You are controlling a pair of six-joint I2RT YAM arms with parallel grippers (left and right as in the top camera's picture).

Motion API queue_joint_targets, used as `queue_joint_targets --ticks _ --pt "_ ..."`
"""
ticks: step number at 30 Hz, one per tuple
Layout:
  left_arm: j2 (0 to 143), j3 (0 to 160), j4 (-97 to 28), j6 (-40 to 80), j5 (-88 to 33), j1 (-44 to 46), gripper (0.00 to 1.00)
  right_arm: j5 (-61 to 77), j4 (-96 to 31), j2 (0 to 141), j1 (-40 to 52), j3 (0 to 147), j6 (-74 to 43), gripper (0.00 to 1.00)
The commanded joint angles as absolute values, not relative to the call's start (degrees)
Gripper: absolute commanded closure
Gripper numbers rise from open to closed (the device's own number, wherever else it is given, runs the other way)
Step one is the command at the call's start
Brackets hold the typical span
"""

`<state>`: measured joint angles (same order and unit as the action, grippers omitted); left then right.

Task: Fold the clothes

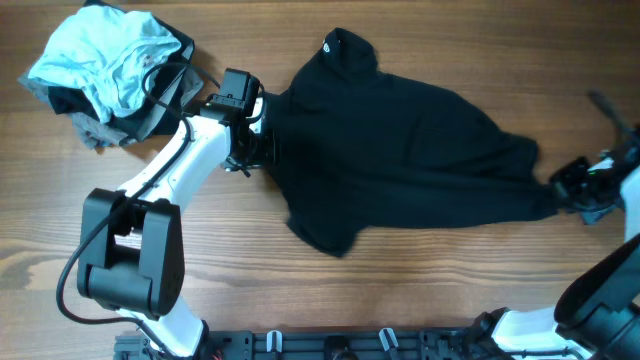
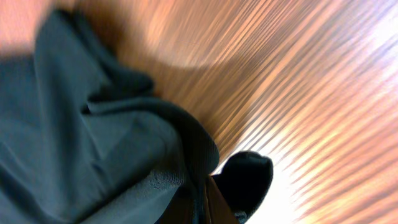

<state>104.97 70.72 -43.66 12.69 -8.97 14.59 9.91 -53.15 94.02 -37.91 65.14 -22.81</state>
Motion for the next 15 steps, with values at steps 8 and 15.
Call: queue_joint_targets --ticks 8,15 --pt "105.4 70.3 -50.3 9.0 -22.8 14.6 0.17 9.0 -55.5 94.3 -41.3 67.4 -22.2 0.28" --pt "105.5 69.9 -50.7 4.9 -18.4 16.3 0.37 11.3 -56.0 94.3 -41.3 67.4 -20.1 0.27"
